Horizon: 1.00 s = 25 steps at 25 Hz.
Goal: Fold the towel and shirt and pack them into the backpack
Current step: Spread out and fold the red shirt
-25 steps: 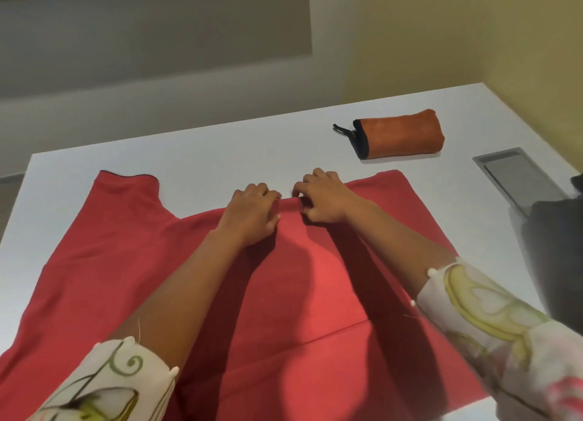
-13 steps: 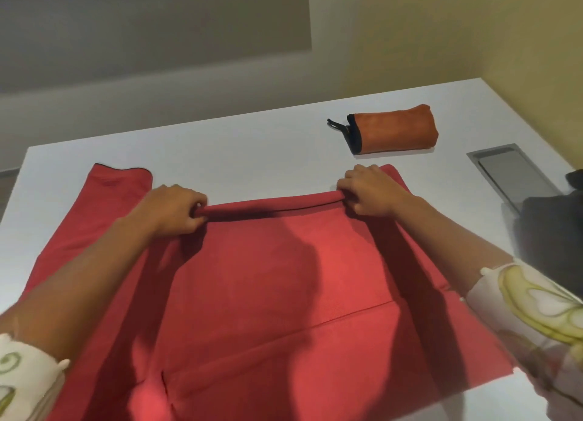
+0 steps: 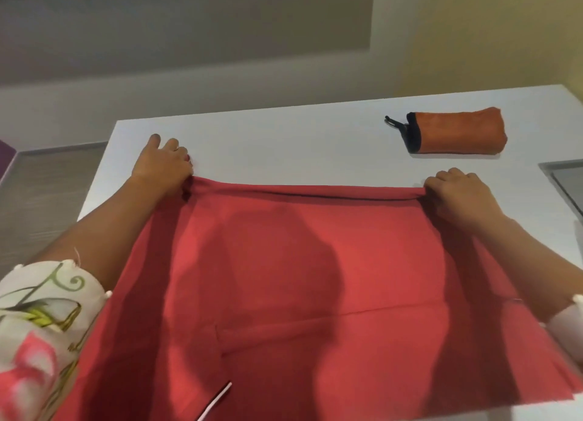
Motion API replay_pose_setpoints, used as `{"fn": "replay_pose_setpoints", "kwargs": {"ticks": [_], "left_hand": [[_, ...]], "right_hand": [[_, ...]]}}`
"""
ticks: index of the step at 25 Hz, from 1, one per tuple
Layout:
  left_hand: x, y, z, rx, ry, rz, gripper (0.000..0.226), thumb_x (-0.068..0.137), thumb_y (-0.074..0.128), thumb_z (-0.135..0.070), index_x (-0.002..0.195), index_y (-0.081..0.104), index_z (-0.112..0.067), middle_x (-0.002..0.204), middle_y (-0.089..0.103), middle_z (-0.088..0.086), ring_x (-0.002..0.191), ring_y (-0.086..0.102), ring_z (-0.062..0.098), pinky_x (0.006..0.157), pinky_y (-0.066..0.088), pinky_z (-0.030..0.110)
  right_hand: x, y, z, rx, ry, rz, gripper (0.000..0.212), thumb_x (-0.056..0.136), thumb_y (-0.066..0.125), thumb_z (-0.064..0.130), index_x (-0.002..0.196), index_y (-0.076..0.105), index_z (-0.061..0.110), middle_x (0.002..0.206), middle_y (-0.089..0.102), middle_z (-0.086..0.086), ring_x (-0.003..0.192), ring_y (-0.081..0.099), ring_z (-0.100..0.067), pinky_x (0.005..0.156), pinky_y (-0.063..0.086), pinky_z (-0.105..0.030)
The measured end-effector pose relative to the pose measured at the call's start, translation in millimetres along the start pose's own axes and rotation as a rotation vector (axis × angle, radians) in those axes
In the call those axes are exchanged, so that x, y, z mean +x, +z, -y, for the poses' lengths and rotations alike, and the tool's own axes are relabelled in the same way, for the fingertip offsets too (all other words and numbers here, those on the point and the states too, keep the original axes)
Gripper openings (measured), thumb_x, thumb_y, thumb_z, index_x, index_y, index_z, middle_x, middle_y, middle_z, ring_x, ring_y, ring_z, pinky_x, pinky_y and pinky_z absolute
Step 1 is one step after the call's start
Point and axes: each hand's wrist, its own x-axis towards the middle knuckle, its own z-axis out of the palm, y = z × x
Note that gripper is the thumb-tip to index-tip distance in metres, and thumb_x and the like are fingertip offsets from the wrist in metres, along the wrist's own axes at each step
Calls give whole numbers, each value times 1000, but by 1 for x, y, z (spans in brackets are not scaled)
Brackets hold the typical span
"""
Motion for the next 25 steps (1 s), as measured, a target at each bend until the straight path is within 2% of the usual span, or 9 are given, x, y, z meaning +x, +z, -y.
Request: {"fn": "replay_pose_setpoints", "kwargs": {"ticks": [4, 8, 9, 11, 12, 14, 16, 21, 25], "left_hand": [[-15, 7, 5, -2, 20, -127, 33, 77, 58, -50, 100, 70, -29, 114, 59, -4, 114, 48, 19, 109, 26, 43], [-34, 9, 13, -10, 164, -197, 21, 79, 57, -45, 82, 64, -27, 84, 66, -6, 93, 61, 17, 111, 29, 42], [-40, 13, 14, -65, 207, -236, 17, 77, 61, -40, 80, 61, -23, 75, 66, -4, 81, 64, 21, 104, 39, 43], [-57, 18, 18, -204, 256, -293, 22, 73, 69, -33, 82, 56, -18, 63, 63, 1, 63, 62, 30, 71, 51, 36], [-69, 16, 19, -245, 251, -267, 25, 74, 69, -36, 86, 55, -19, 65, 63, -1, 63, 62, 30, 60, 44, 30], [-92, 14, 18, -286, 275, -168, 25, 83, 57, -48, 98, 51, -29, 84, 66, -9, 76, 66, 20, 60, 33, 27], [-115, 20, 13, -396, 317, -117, 25, 85, 51, -55, 101, 48, -37, 94, 64, -16, 84, 65, 12, 59, 37, 27], [-171, 29, -8, -670, 353, -304, 35, 74, 50, -63, 95, 56, -37, 81, 65, -21, 67, 67, 12, 45, 30, 20], [-205, 34, -29, -717, 390, -267, 31, 75, 49, -62, 91, 55, -36, 80, 61, -20, 65, 65, 10, 44, 39, 25]], "right_hand": [[-6, -5, -1, 1, 17, -26, 13, 68, 66, -2, 80, 60, 3, 74, 56, -17, 77, 55, -39, 61, 36, -40], [-22, -12, -1, -4, 20, -51, 21, 63, 69, -6, 79, 59, 2, 72, 54, -18, 72, 54, -40, 57, 30, -36], [-27, -15, -1, -4, 18, -50, 24, 60, 69, -7, 80, 58, 1, 72, 54, -18, 72, 54, -40, 56, 29, -35], [-41, -18, 1, 0, 19, -52, 28, 57, 69, -9, 81, 58, 0, 73, 53, -18, 72, 53, -40, 56, 28, -34], [-49, -19, 2, 0, 20, -54, 29, 57, 69, -10, 82, 58, 0, 74, 53, -18, 72, 53, -40, 55, 29, -34], [-66, -20, 4, 2, 34, -49, 29, 58, 68, -11, 83, 58, -1, 77, 55, -19, 73, 53, -39, 53, 31, -34], [-83, -19, 4, 12, 59, -40, 29, 61, 68, -11, 86, 58, 0, 83, 57, -20, 77, 52, -39, 53, 33, -34], [-122, -18, -1, 56, 160, -3, 33, 65, 68, -9, 94, 59, 4, 90, 54, -14, 87, 50, -36, 48, 36, -30], [-150, -17, -4, 41, 191, 72, 43, 61, 78, -2, 96, 56, 10, 91, 51, -7, 88, 46, -29, 49, 28, -25]]}}
